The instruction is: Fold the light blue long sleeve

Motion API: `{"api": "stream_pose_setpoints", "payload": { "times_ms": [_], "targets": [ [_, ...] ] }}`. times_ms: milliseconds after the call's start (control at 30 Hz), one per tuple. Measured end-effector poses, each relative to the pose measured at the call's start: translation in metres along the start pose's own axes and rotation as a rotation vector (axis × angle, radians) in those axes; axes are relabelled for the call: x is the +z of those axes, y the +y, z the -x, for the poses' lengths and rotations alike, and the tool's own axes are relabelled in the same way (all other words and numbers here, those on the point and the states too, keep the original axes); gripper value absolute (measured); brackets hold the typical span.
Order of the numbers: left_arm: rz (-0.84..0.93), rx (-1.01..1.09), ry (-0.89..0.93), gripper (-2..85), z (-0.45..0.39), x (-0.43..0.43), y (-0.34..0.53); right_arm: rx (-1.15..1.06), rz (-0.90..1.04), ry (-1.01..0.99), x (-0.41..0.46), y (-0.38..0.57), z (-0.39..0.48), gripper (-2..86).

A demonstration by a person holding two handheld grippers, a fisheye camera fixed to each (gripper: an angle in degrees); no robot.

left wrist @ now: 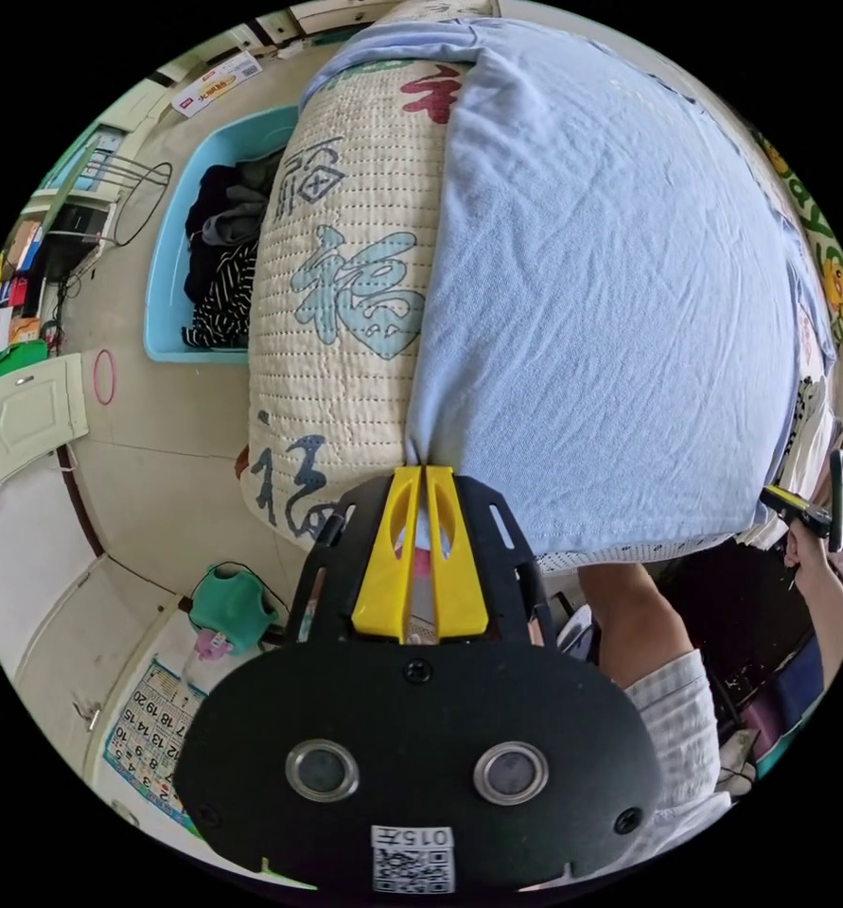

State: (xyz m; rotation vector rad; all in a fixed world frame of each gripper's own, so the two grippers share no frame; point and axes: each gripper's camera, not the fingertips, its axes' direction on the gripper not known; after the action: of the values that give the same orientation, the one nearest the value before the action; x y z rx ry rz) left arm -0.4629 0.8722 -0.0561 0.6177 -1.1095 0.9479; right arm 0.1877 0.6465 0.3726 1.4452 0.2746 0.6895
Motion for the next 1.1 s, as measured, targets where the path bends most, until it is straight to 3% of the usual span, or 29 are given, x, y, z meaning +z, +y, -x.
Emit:
{"api": "stream_pose_setpoints", "payload": {
  "times_ms": [167,433,600,700,900,1100],
  "targets": [
    [0.002,0.03,-0.019,-0.5,-0.025,-0.05,0.013,0.083,-0.061,-0.047,-0.008,0.014,-0.037,0.5],
    [0.087,-0.007,-0.119,0.2,-0.08,-0.133,0.024,0.036,-0.087,-0.038,-0.019,0.031,-0.092,0.6],
    [0.158,-0.06,-0.215,7.5,-0.112,-0.198,0.032,-0.049,-0.125,-0.152,-0.026,0.048,-0.146,0.6],
    [0.189,-0.136,-0.222,10.8,-0.126,-0.245,0.048,-0.145,-0.139,-0.28,-0.03,0.058,-0.189,0.6],
    [0.175,-0.103,-0.378,9.6,-0.208,-0.352,0.061,-0.336,-0.12,-0.787,-0.047,0.071,-0.301,0.6],
    [-0.038,0.074,-0.313,9.1,-0.356,-0.467,0.012,-0.262,-0.416,-0.962,-0.096,0.095,-0.438,1.2]
  ]
}}
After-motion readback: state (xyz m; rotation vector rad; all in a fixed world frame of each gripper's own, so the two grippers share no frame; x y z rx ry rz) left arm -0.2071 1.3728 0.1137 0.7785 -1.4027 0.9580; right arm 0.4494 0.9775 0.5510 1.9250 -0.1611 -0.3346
